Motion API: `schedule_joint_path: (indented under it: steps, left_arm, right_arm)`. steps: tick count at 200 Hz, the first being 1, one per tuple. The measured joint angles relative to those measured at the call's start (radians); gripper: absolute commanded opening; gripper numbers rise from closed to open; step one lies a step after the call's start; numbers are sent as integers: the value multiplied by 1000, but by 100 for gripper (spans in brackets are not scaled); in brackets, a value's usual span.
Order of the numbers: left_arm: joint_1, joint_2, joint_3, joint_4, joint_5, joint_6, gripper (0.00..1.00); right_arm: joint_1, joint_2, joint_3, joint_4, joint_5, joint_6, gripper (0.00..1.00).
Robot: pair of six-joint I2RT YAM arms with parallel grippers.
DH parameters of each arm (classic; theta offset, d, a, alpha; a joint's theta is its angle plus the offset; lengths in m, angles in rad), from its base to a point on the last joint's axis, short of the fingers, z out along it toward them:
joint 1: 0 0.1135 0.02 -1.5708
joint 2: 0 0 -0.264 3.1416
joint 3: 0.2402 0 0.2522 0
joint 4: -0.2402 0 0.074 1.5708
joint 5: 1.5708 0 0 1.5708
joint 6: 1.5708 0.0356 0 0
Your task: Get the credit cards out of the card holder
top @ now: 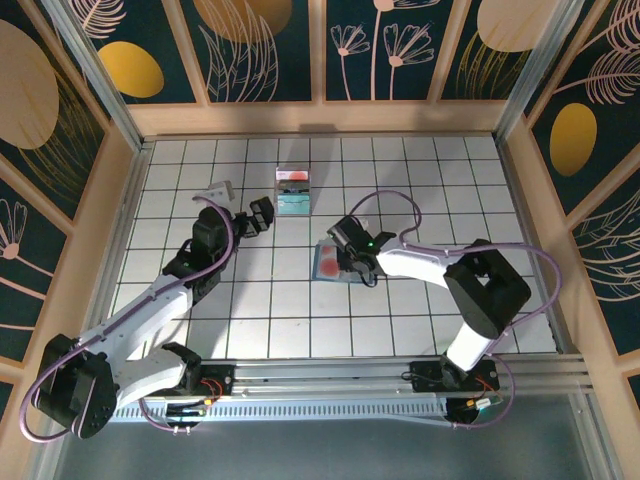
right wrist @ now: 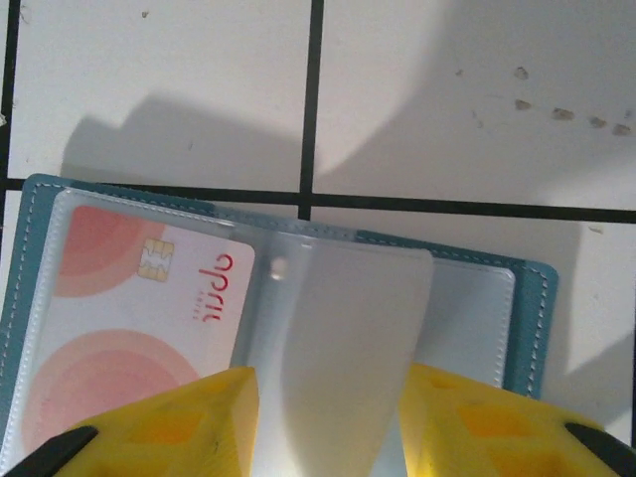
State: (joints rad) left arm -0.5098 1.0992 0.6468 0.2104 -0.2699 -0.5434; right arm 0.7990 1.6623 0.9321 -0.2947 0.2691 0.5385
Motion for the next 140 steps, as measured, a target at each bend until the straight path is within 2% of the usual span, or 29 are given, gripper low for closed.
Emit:
schedule_joint_path:
  steps: [36,100,140]
  left_arm:
    - [-82,49,1,-13,-56,2,99]
    - [-328,260,53,-67,-209,17,99]
    - [-369,366,55,-65,-210,-34,99]
  right_arm:
    - [-9,-89,-71,10,0,20,41]
    - [-132,-246,-200,30,-31,29,37]
    - [-188,-328,-192,64,-117,32,34]
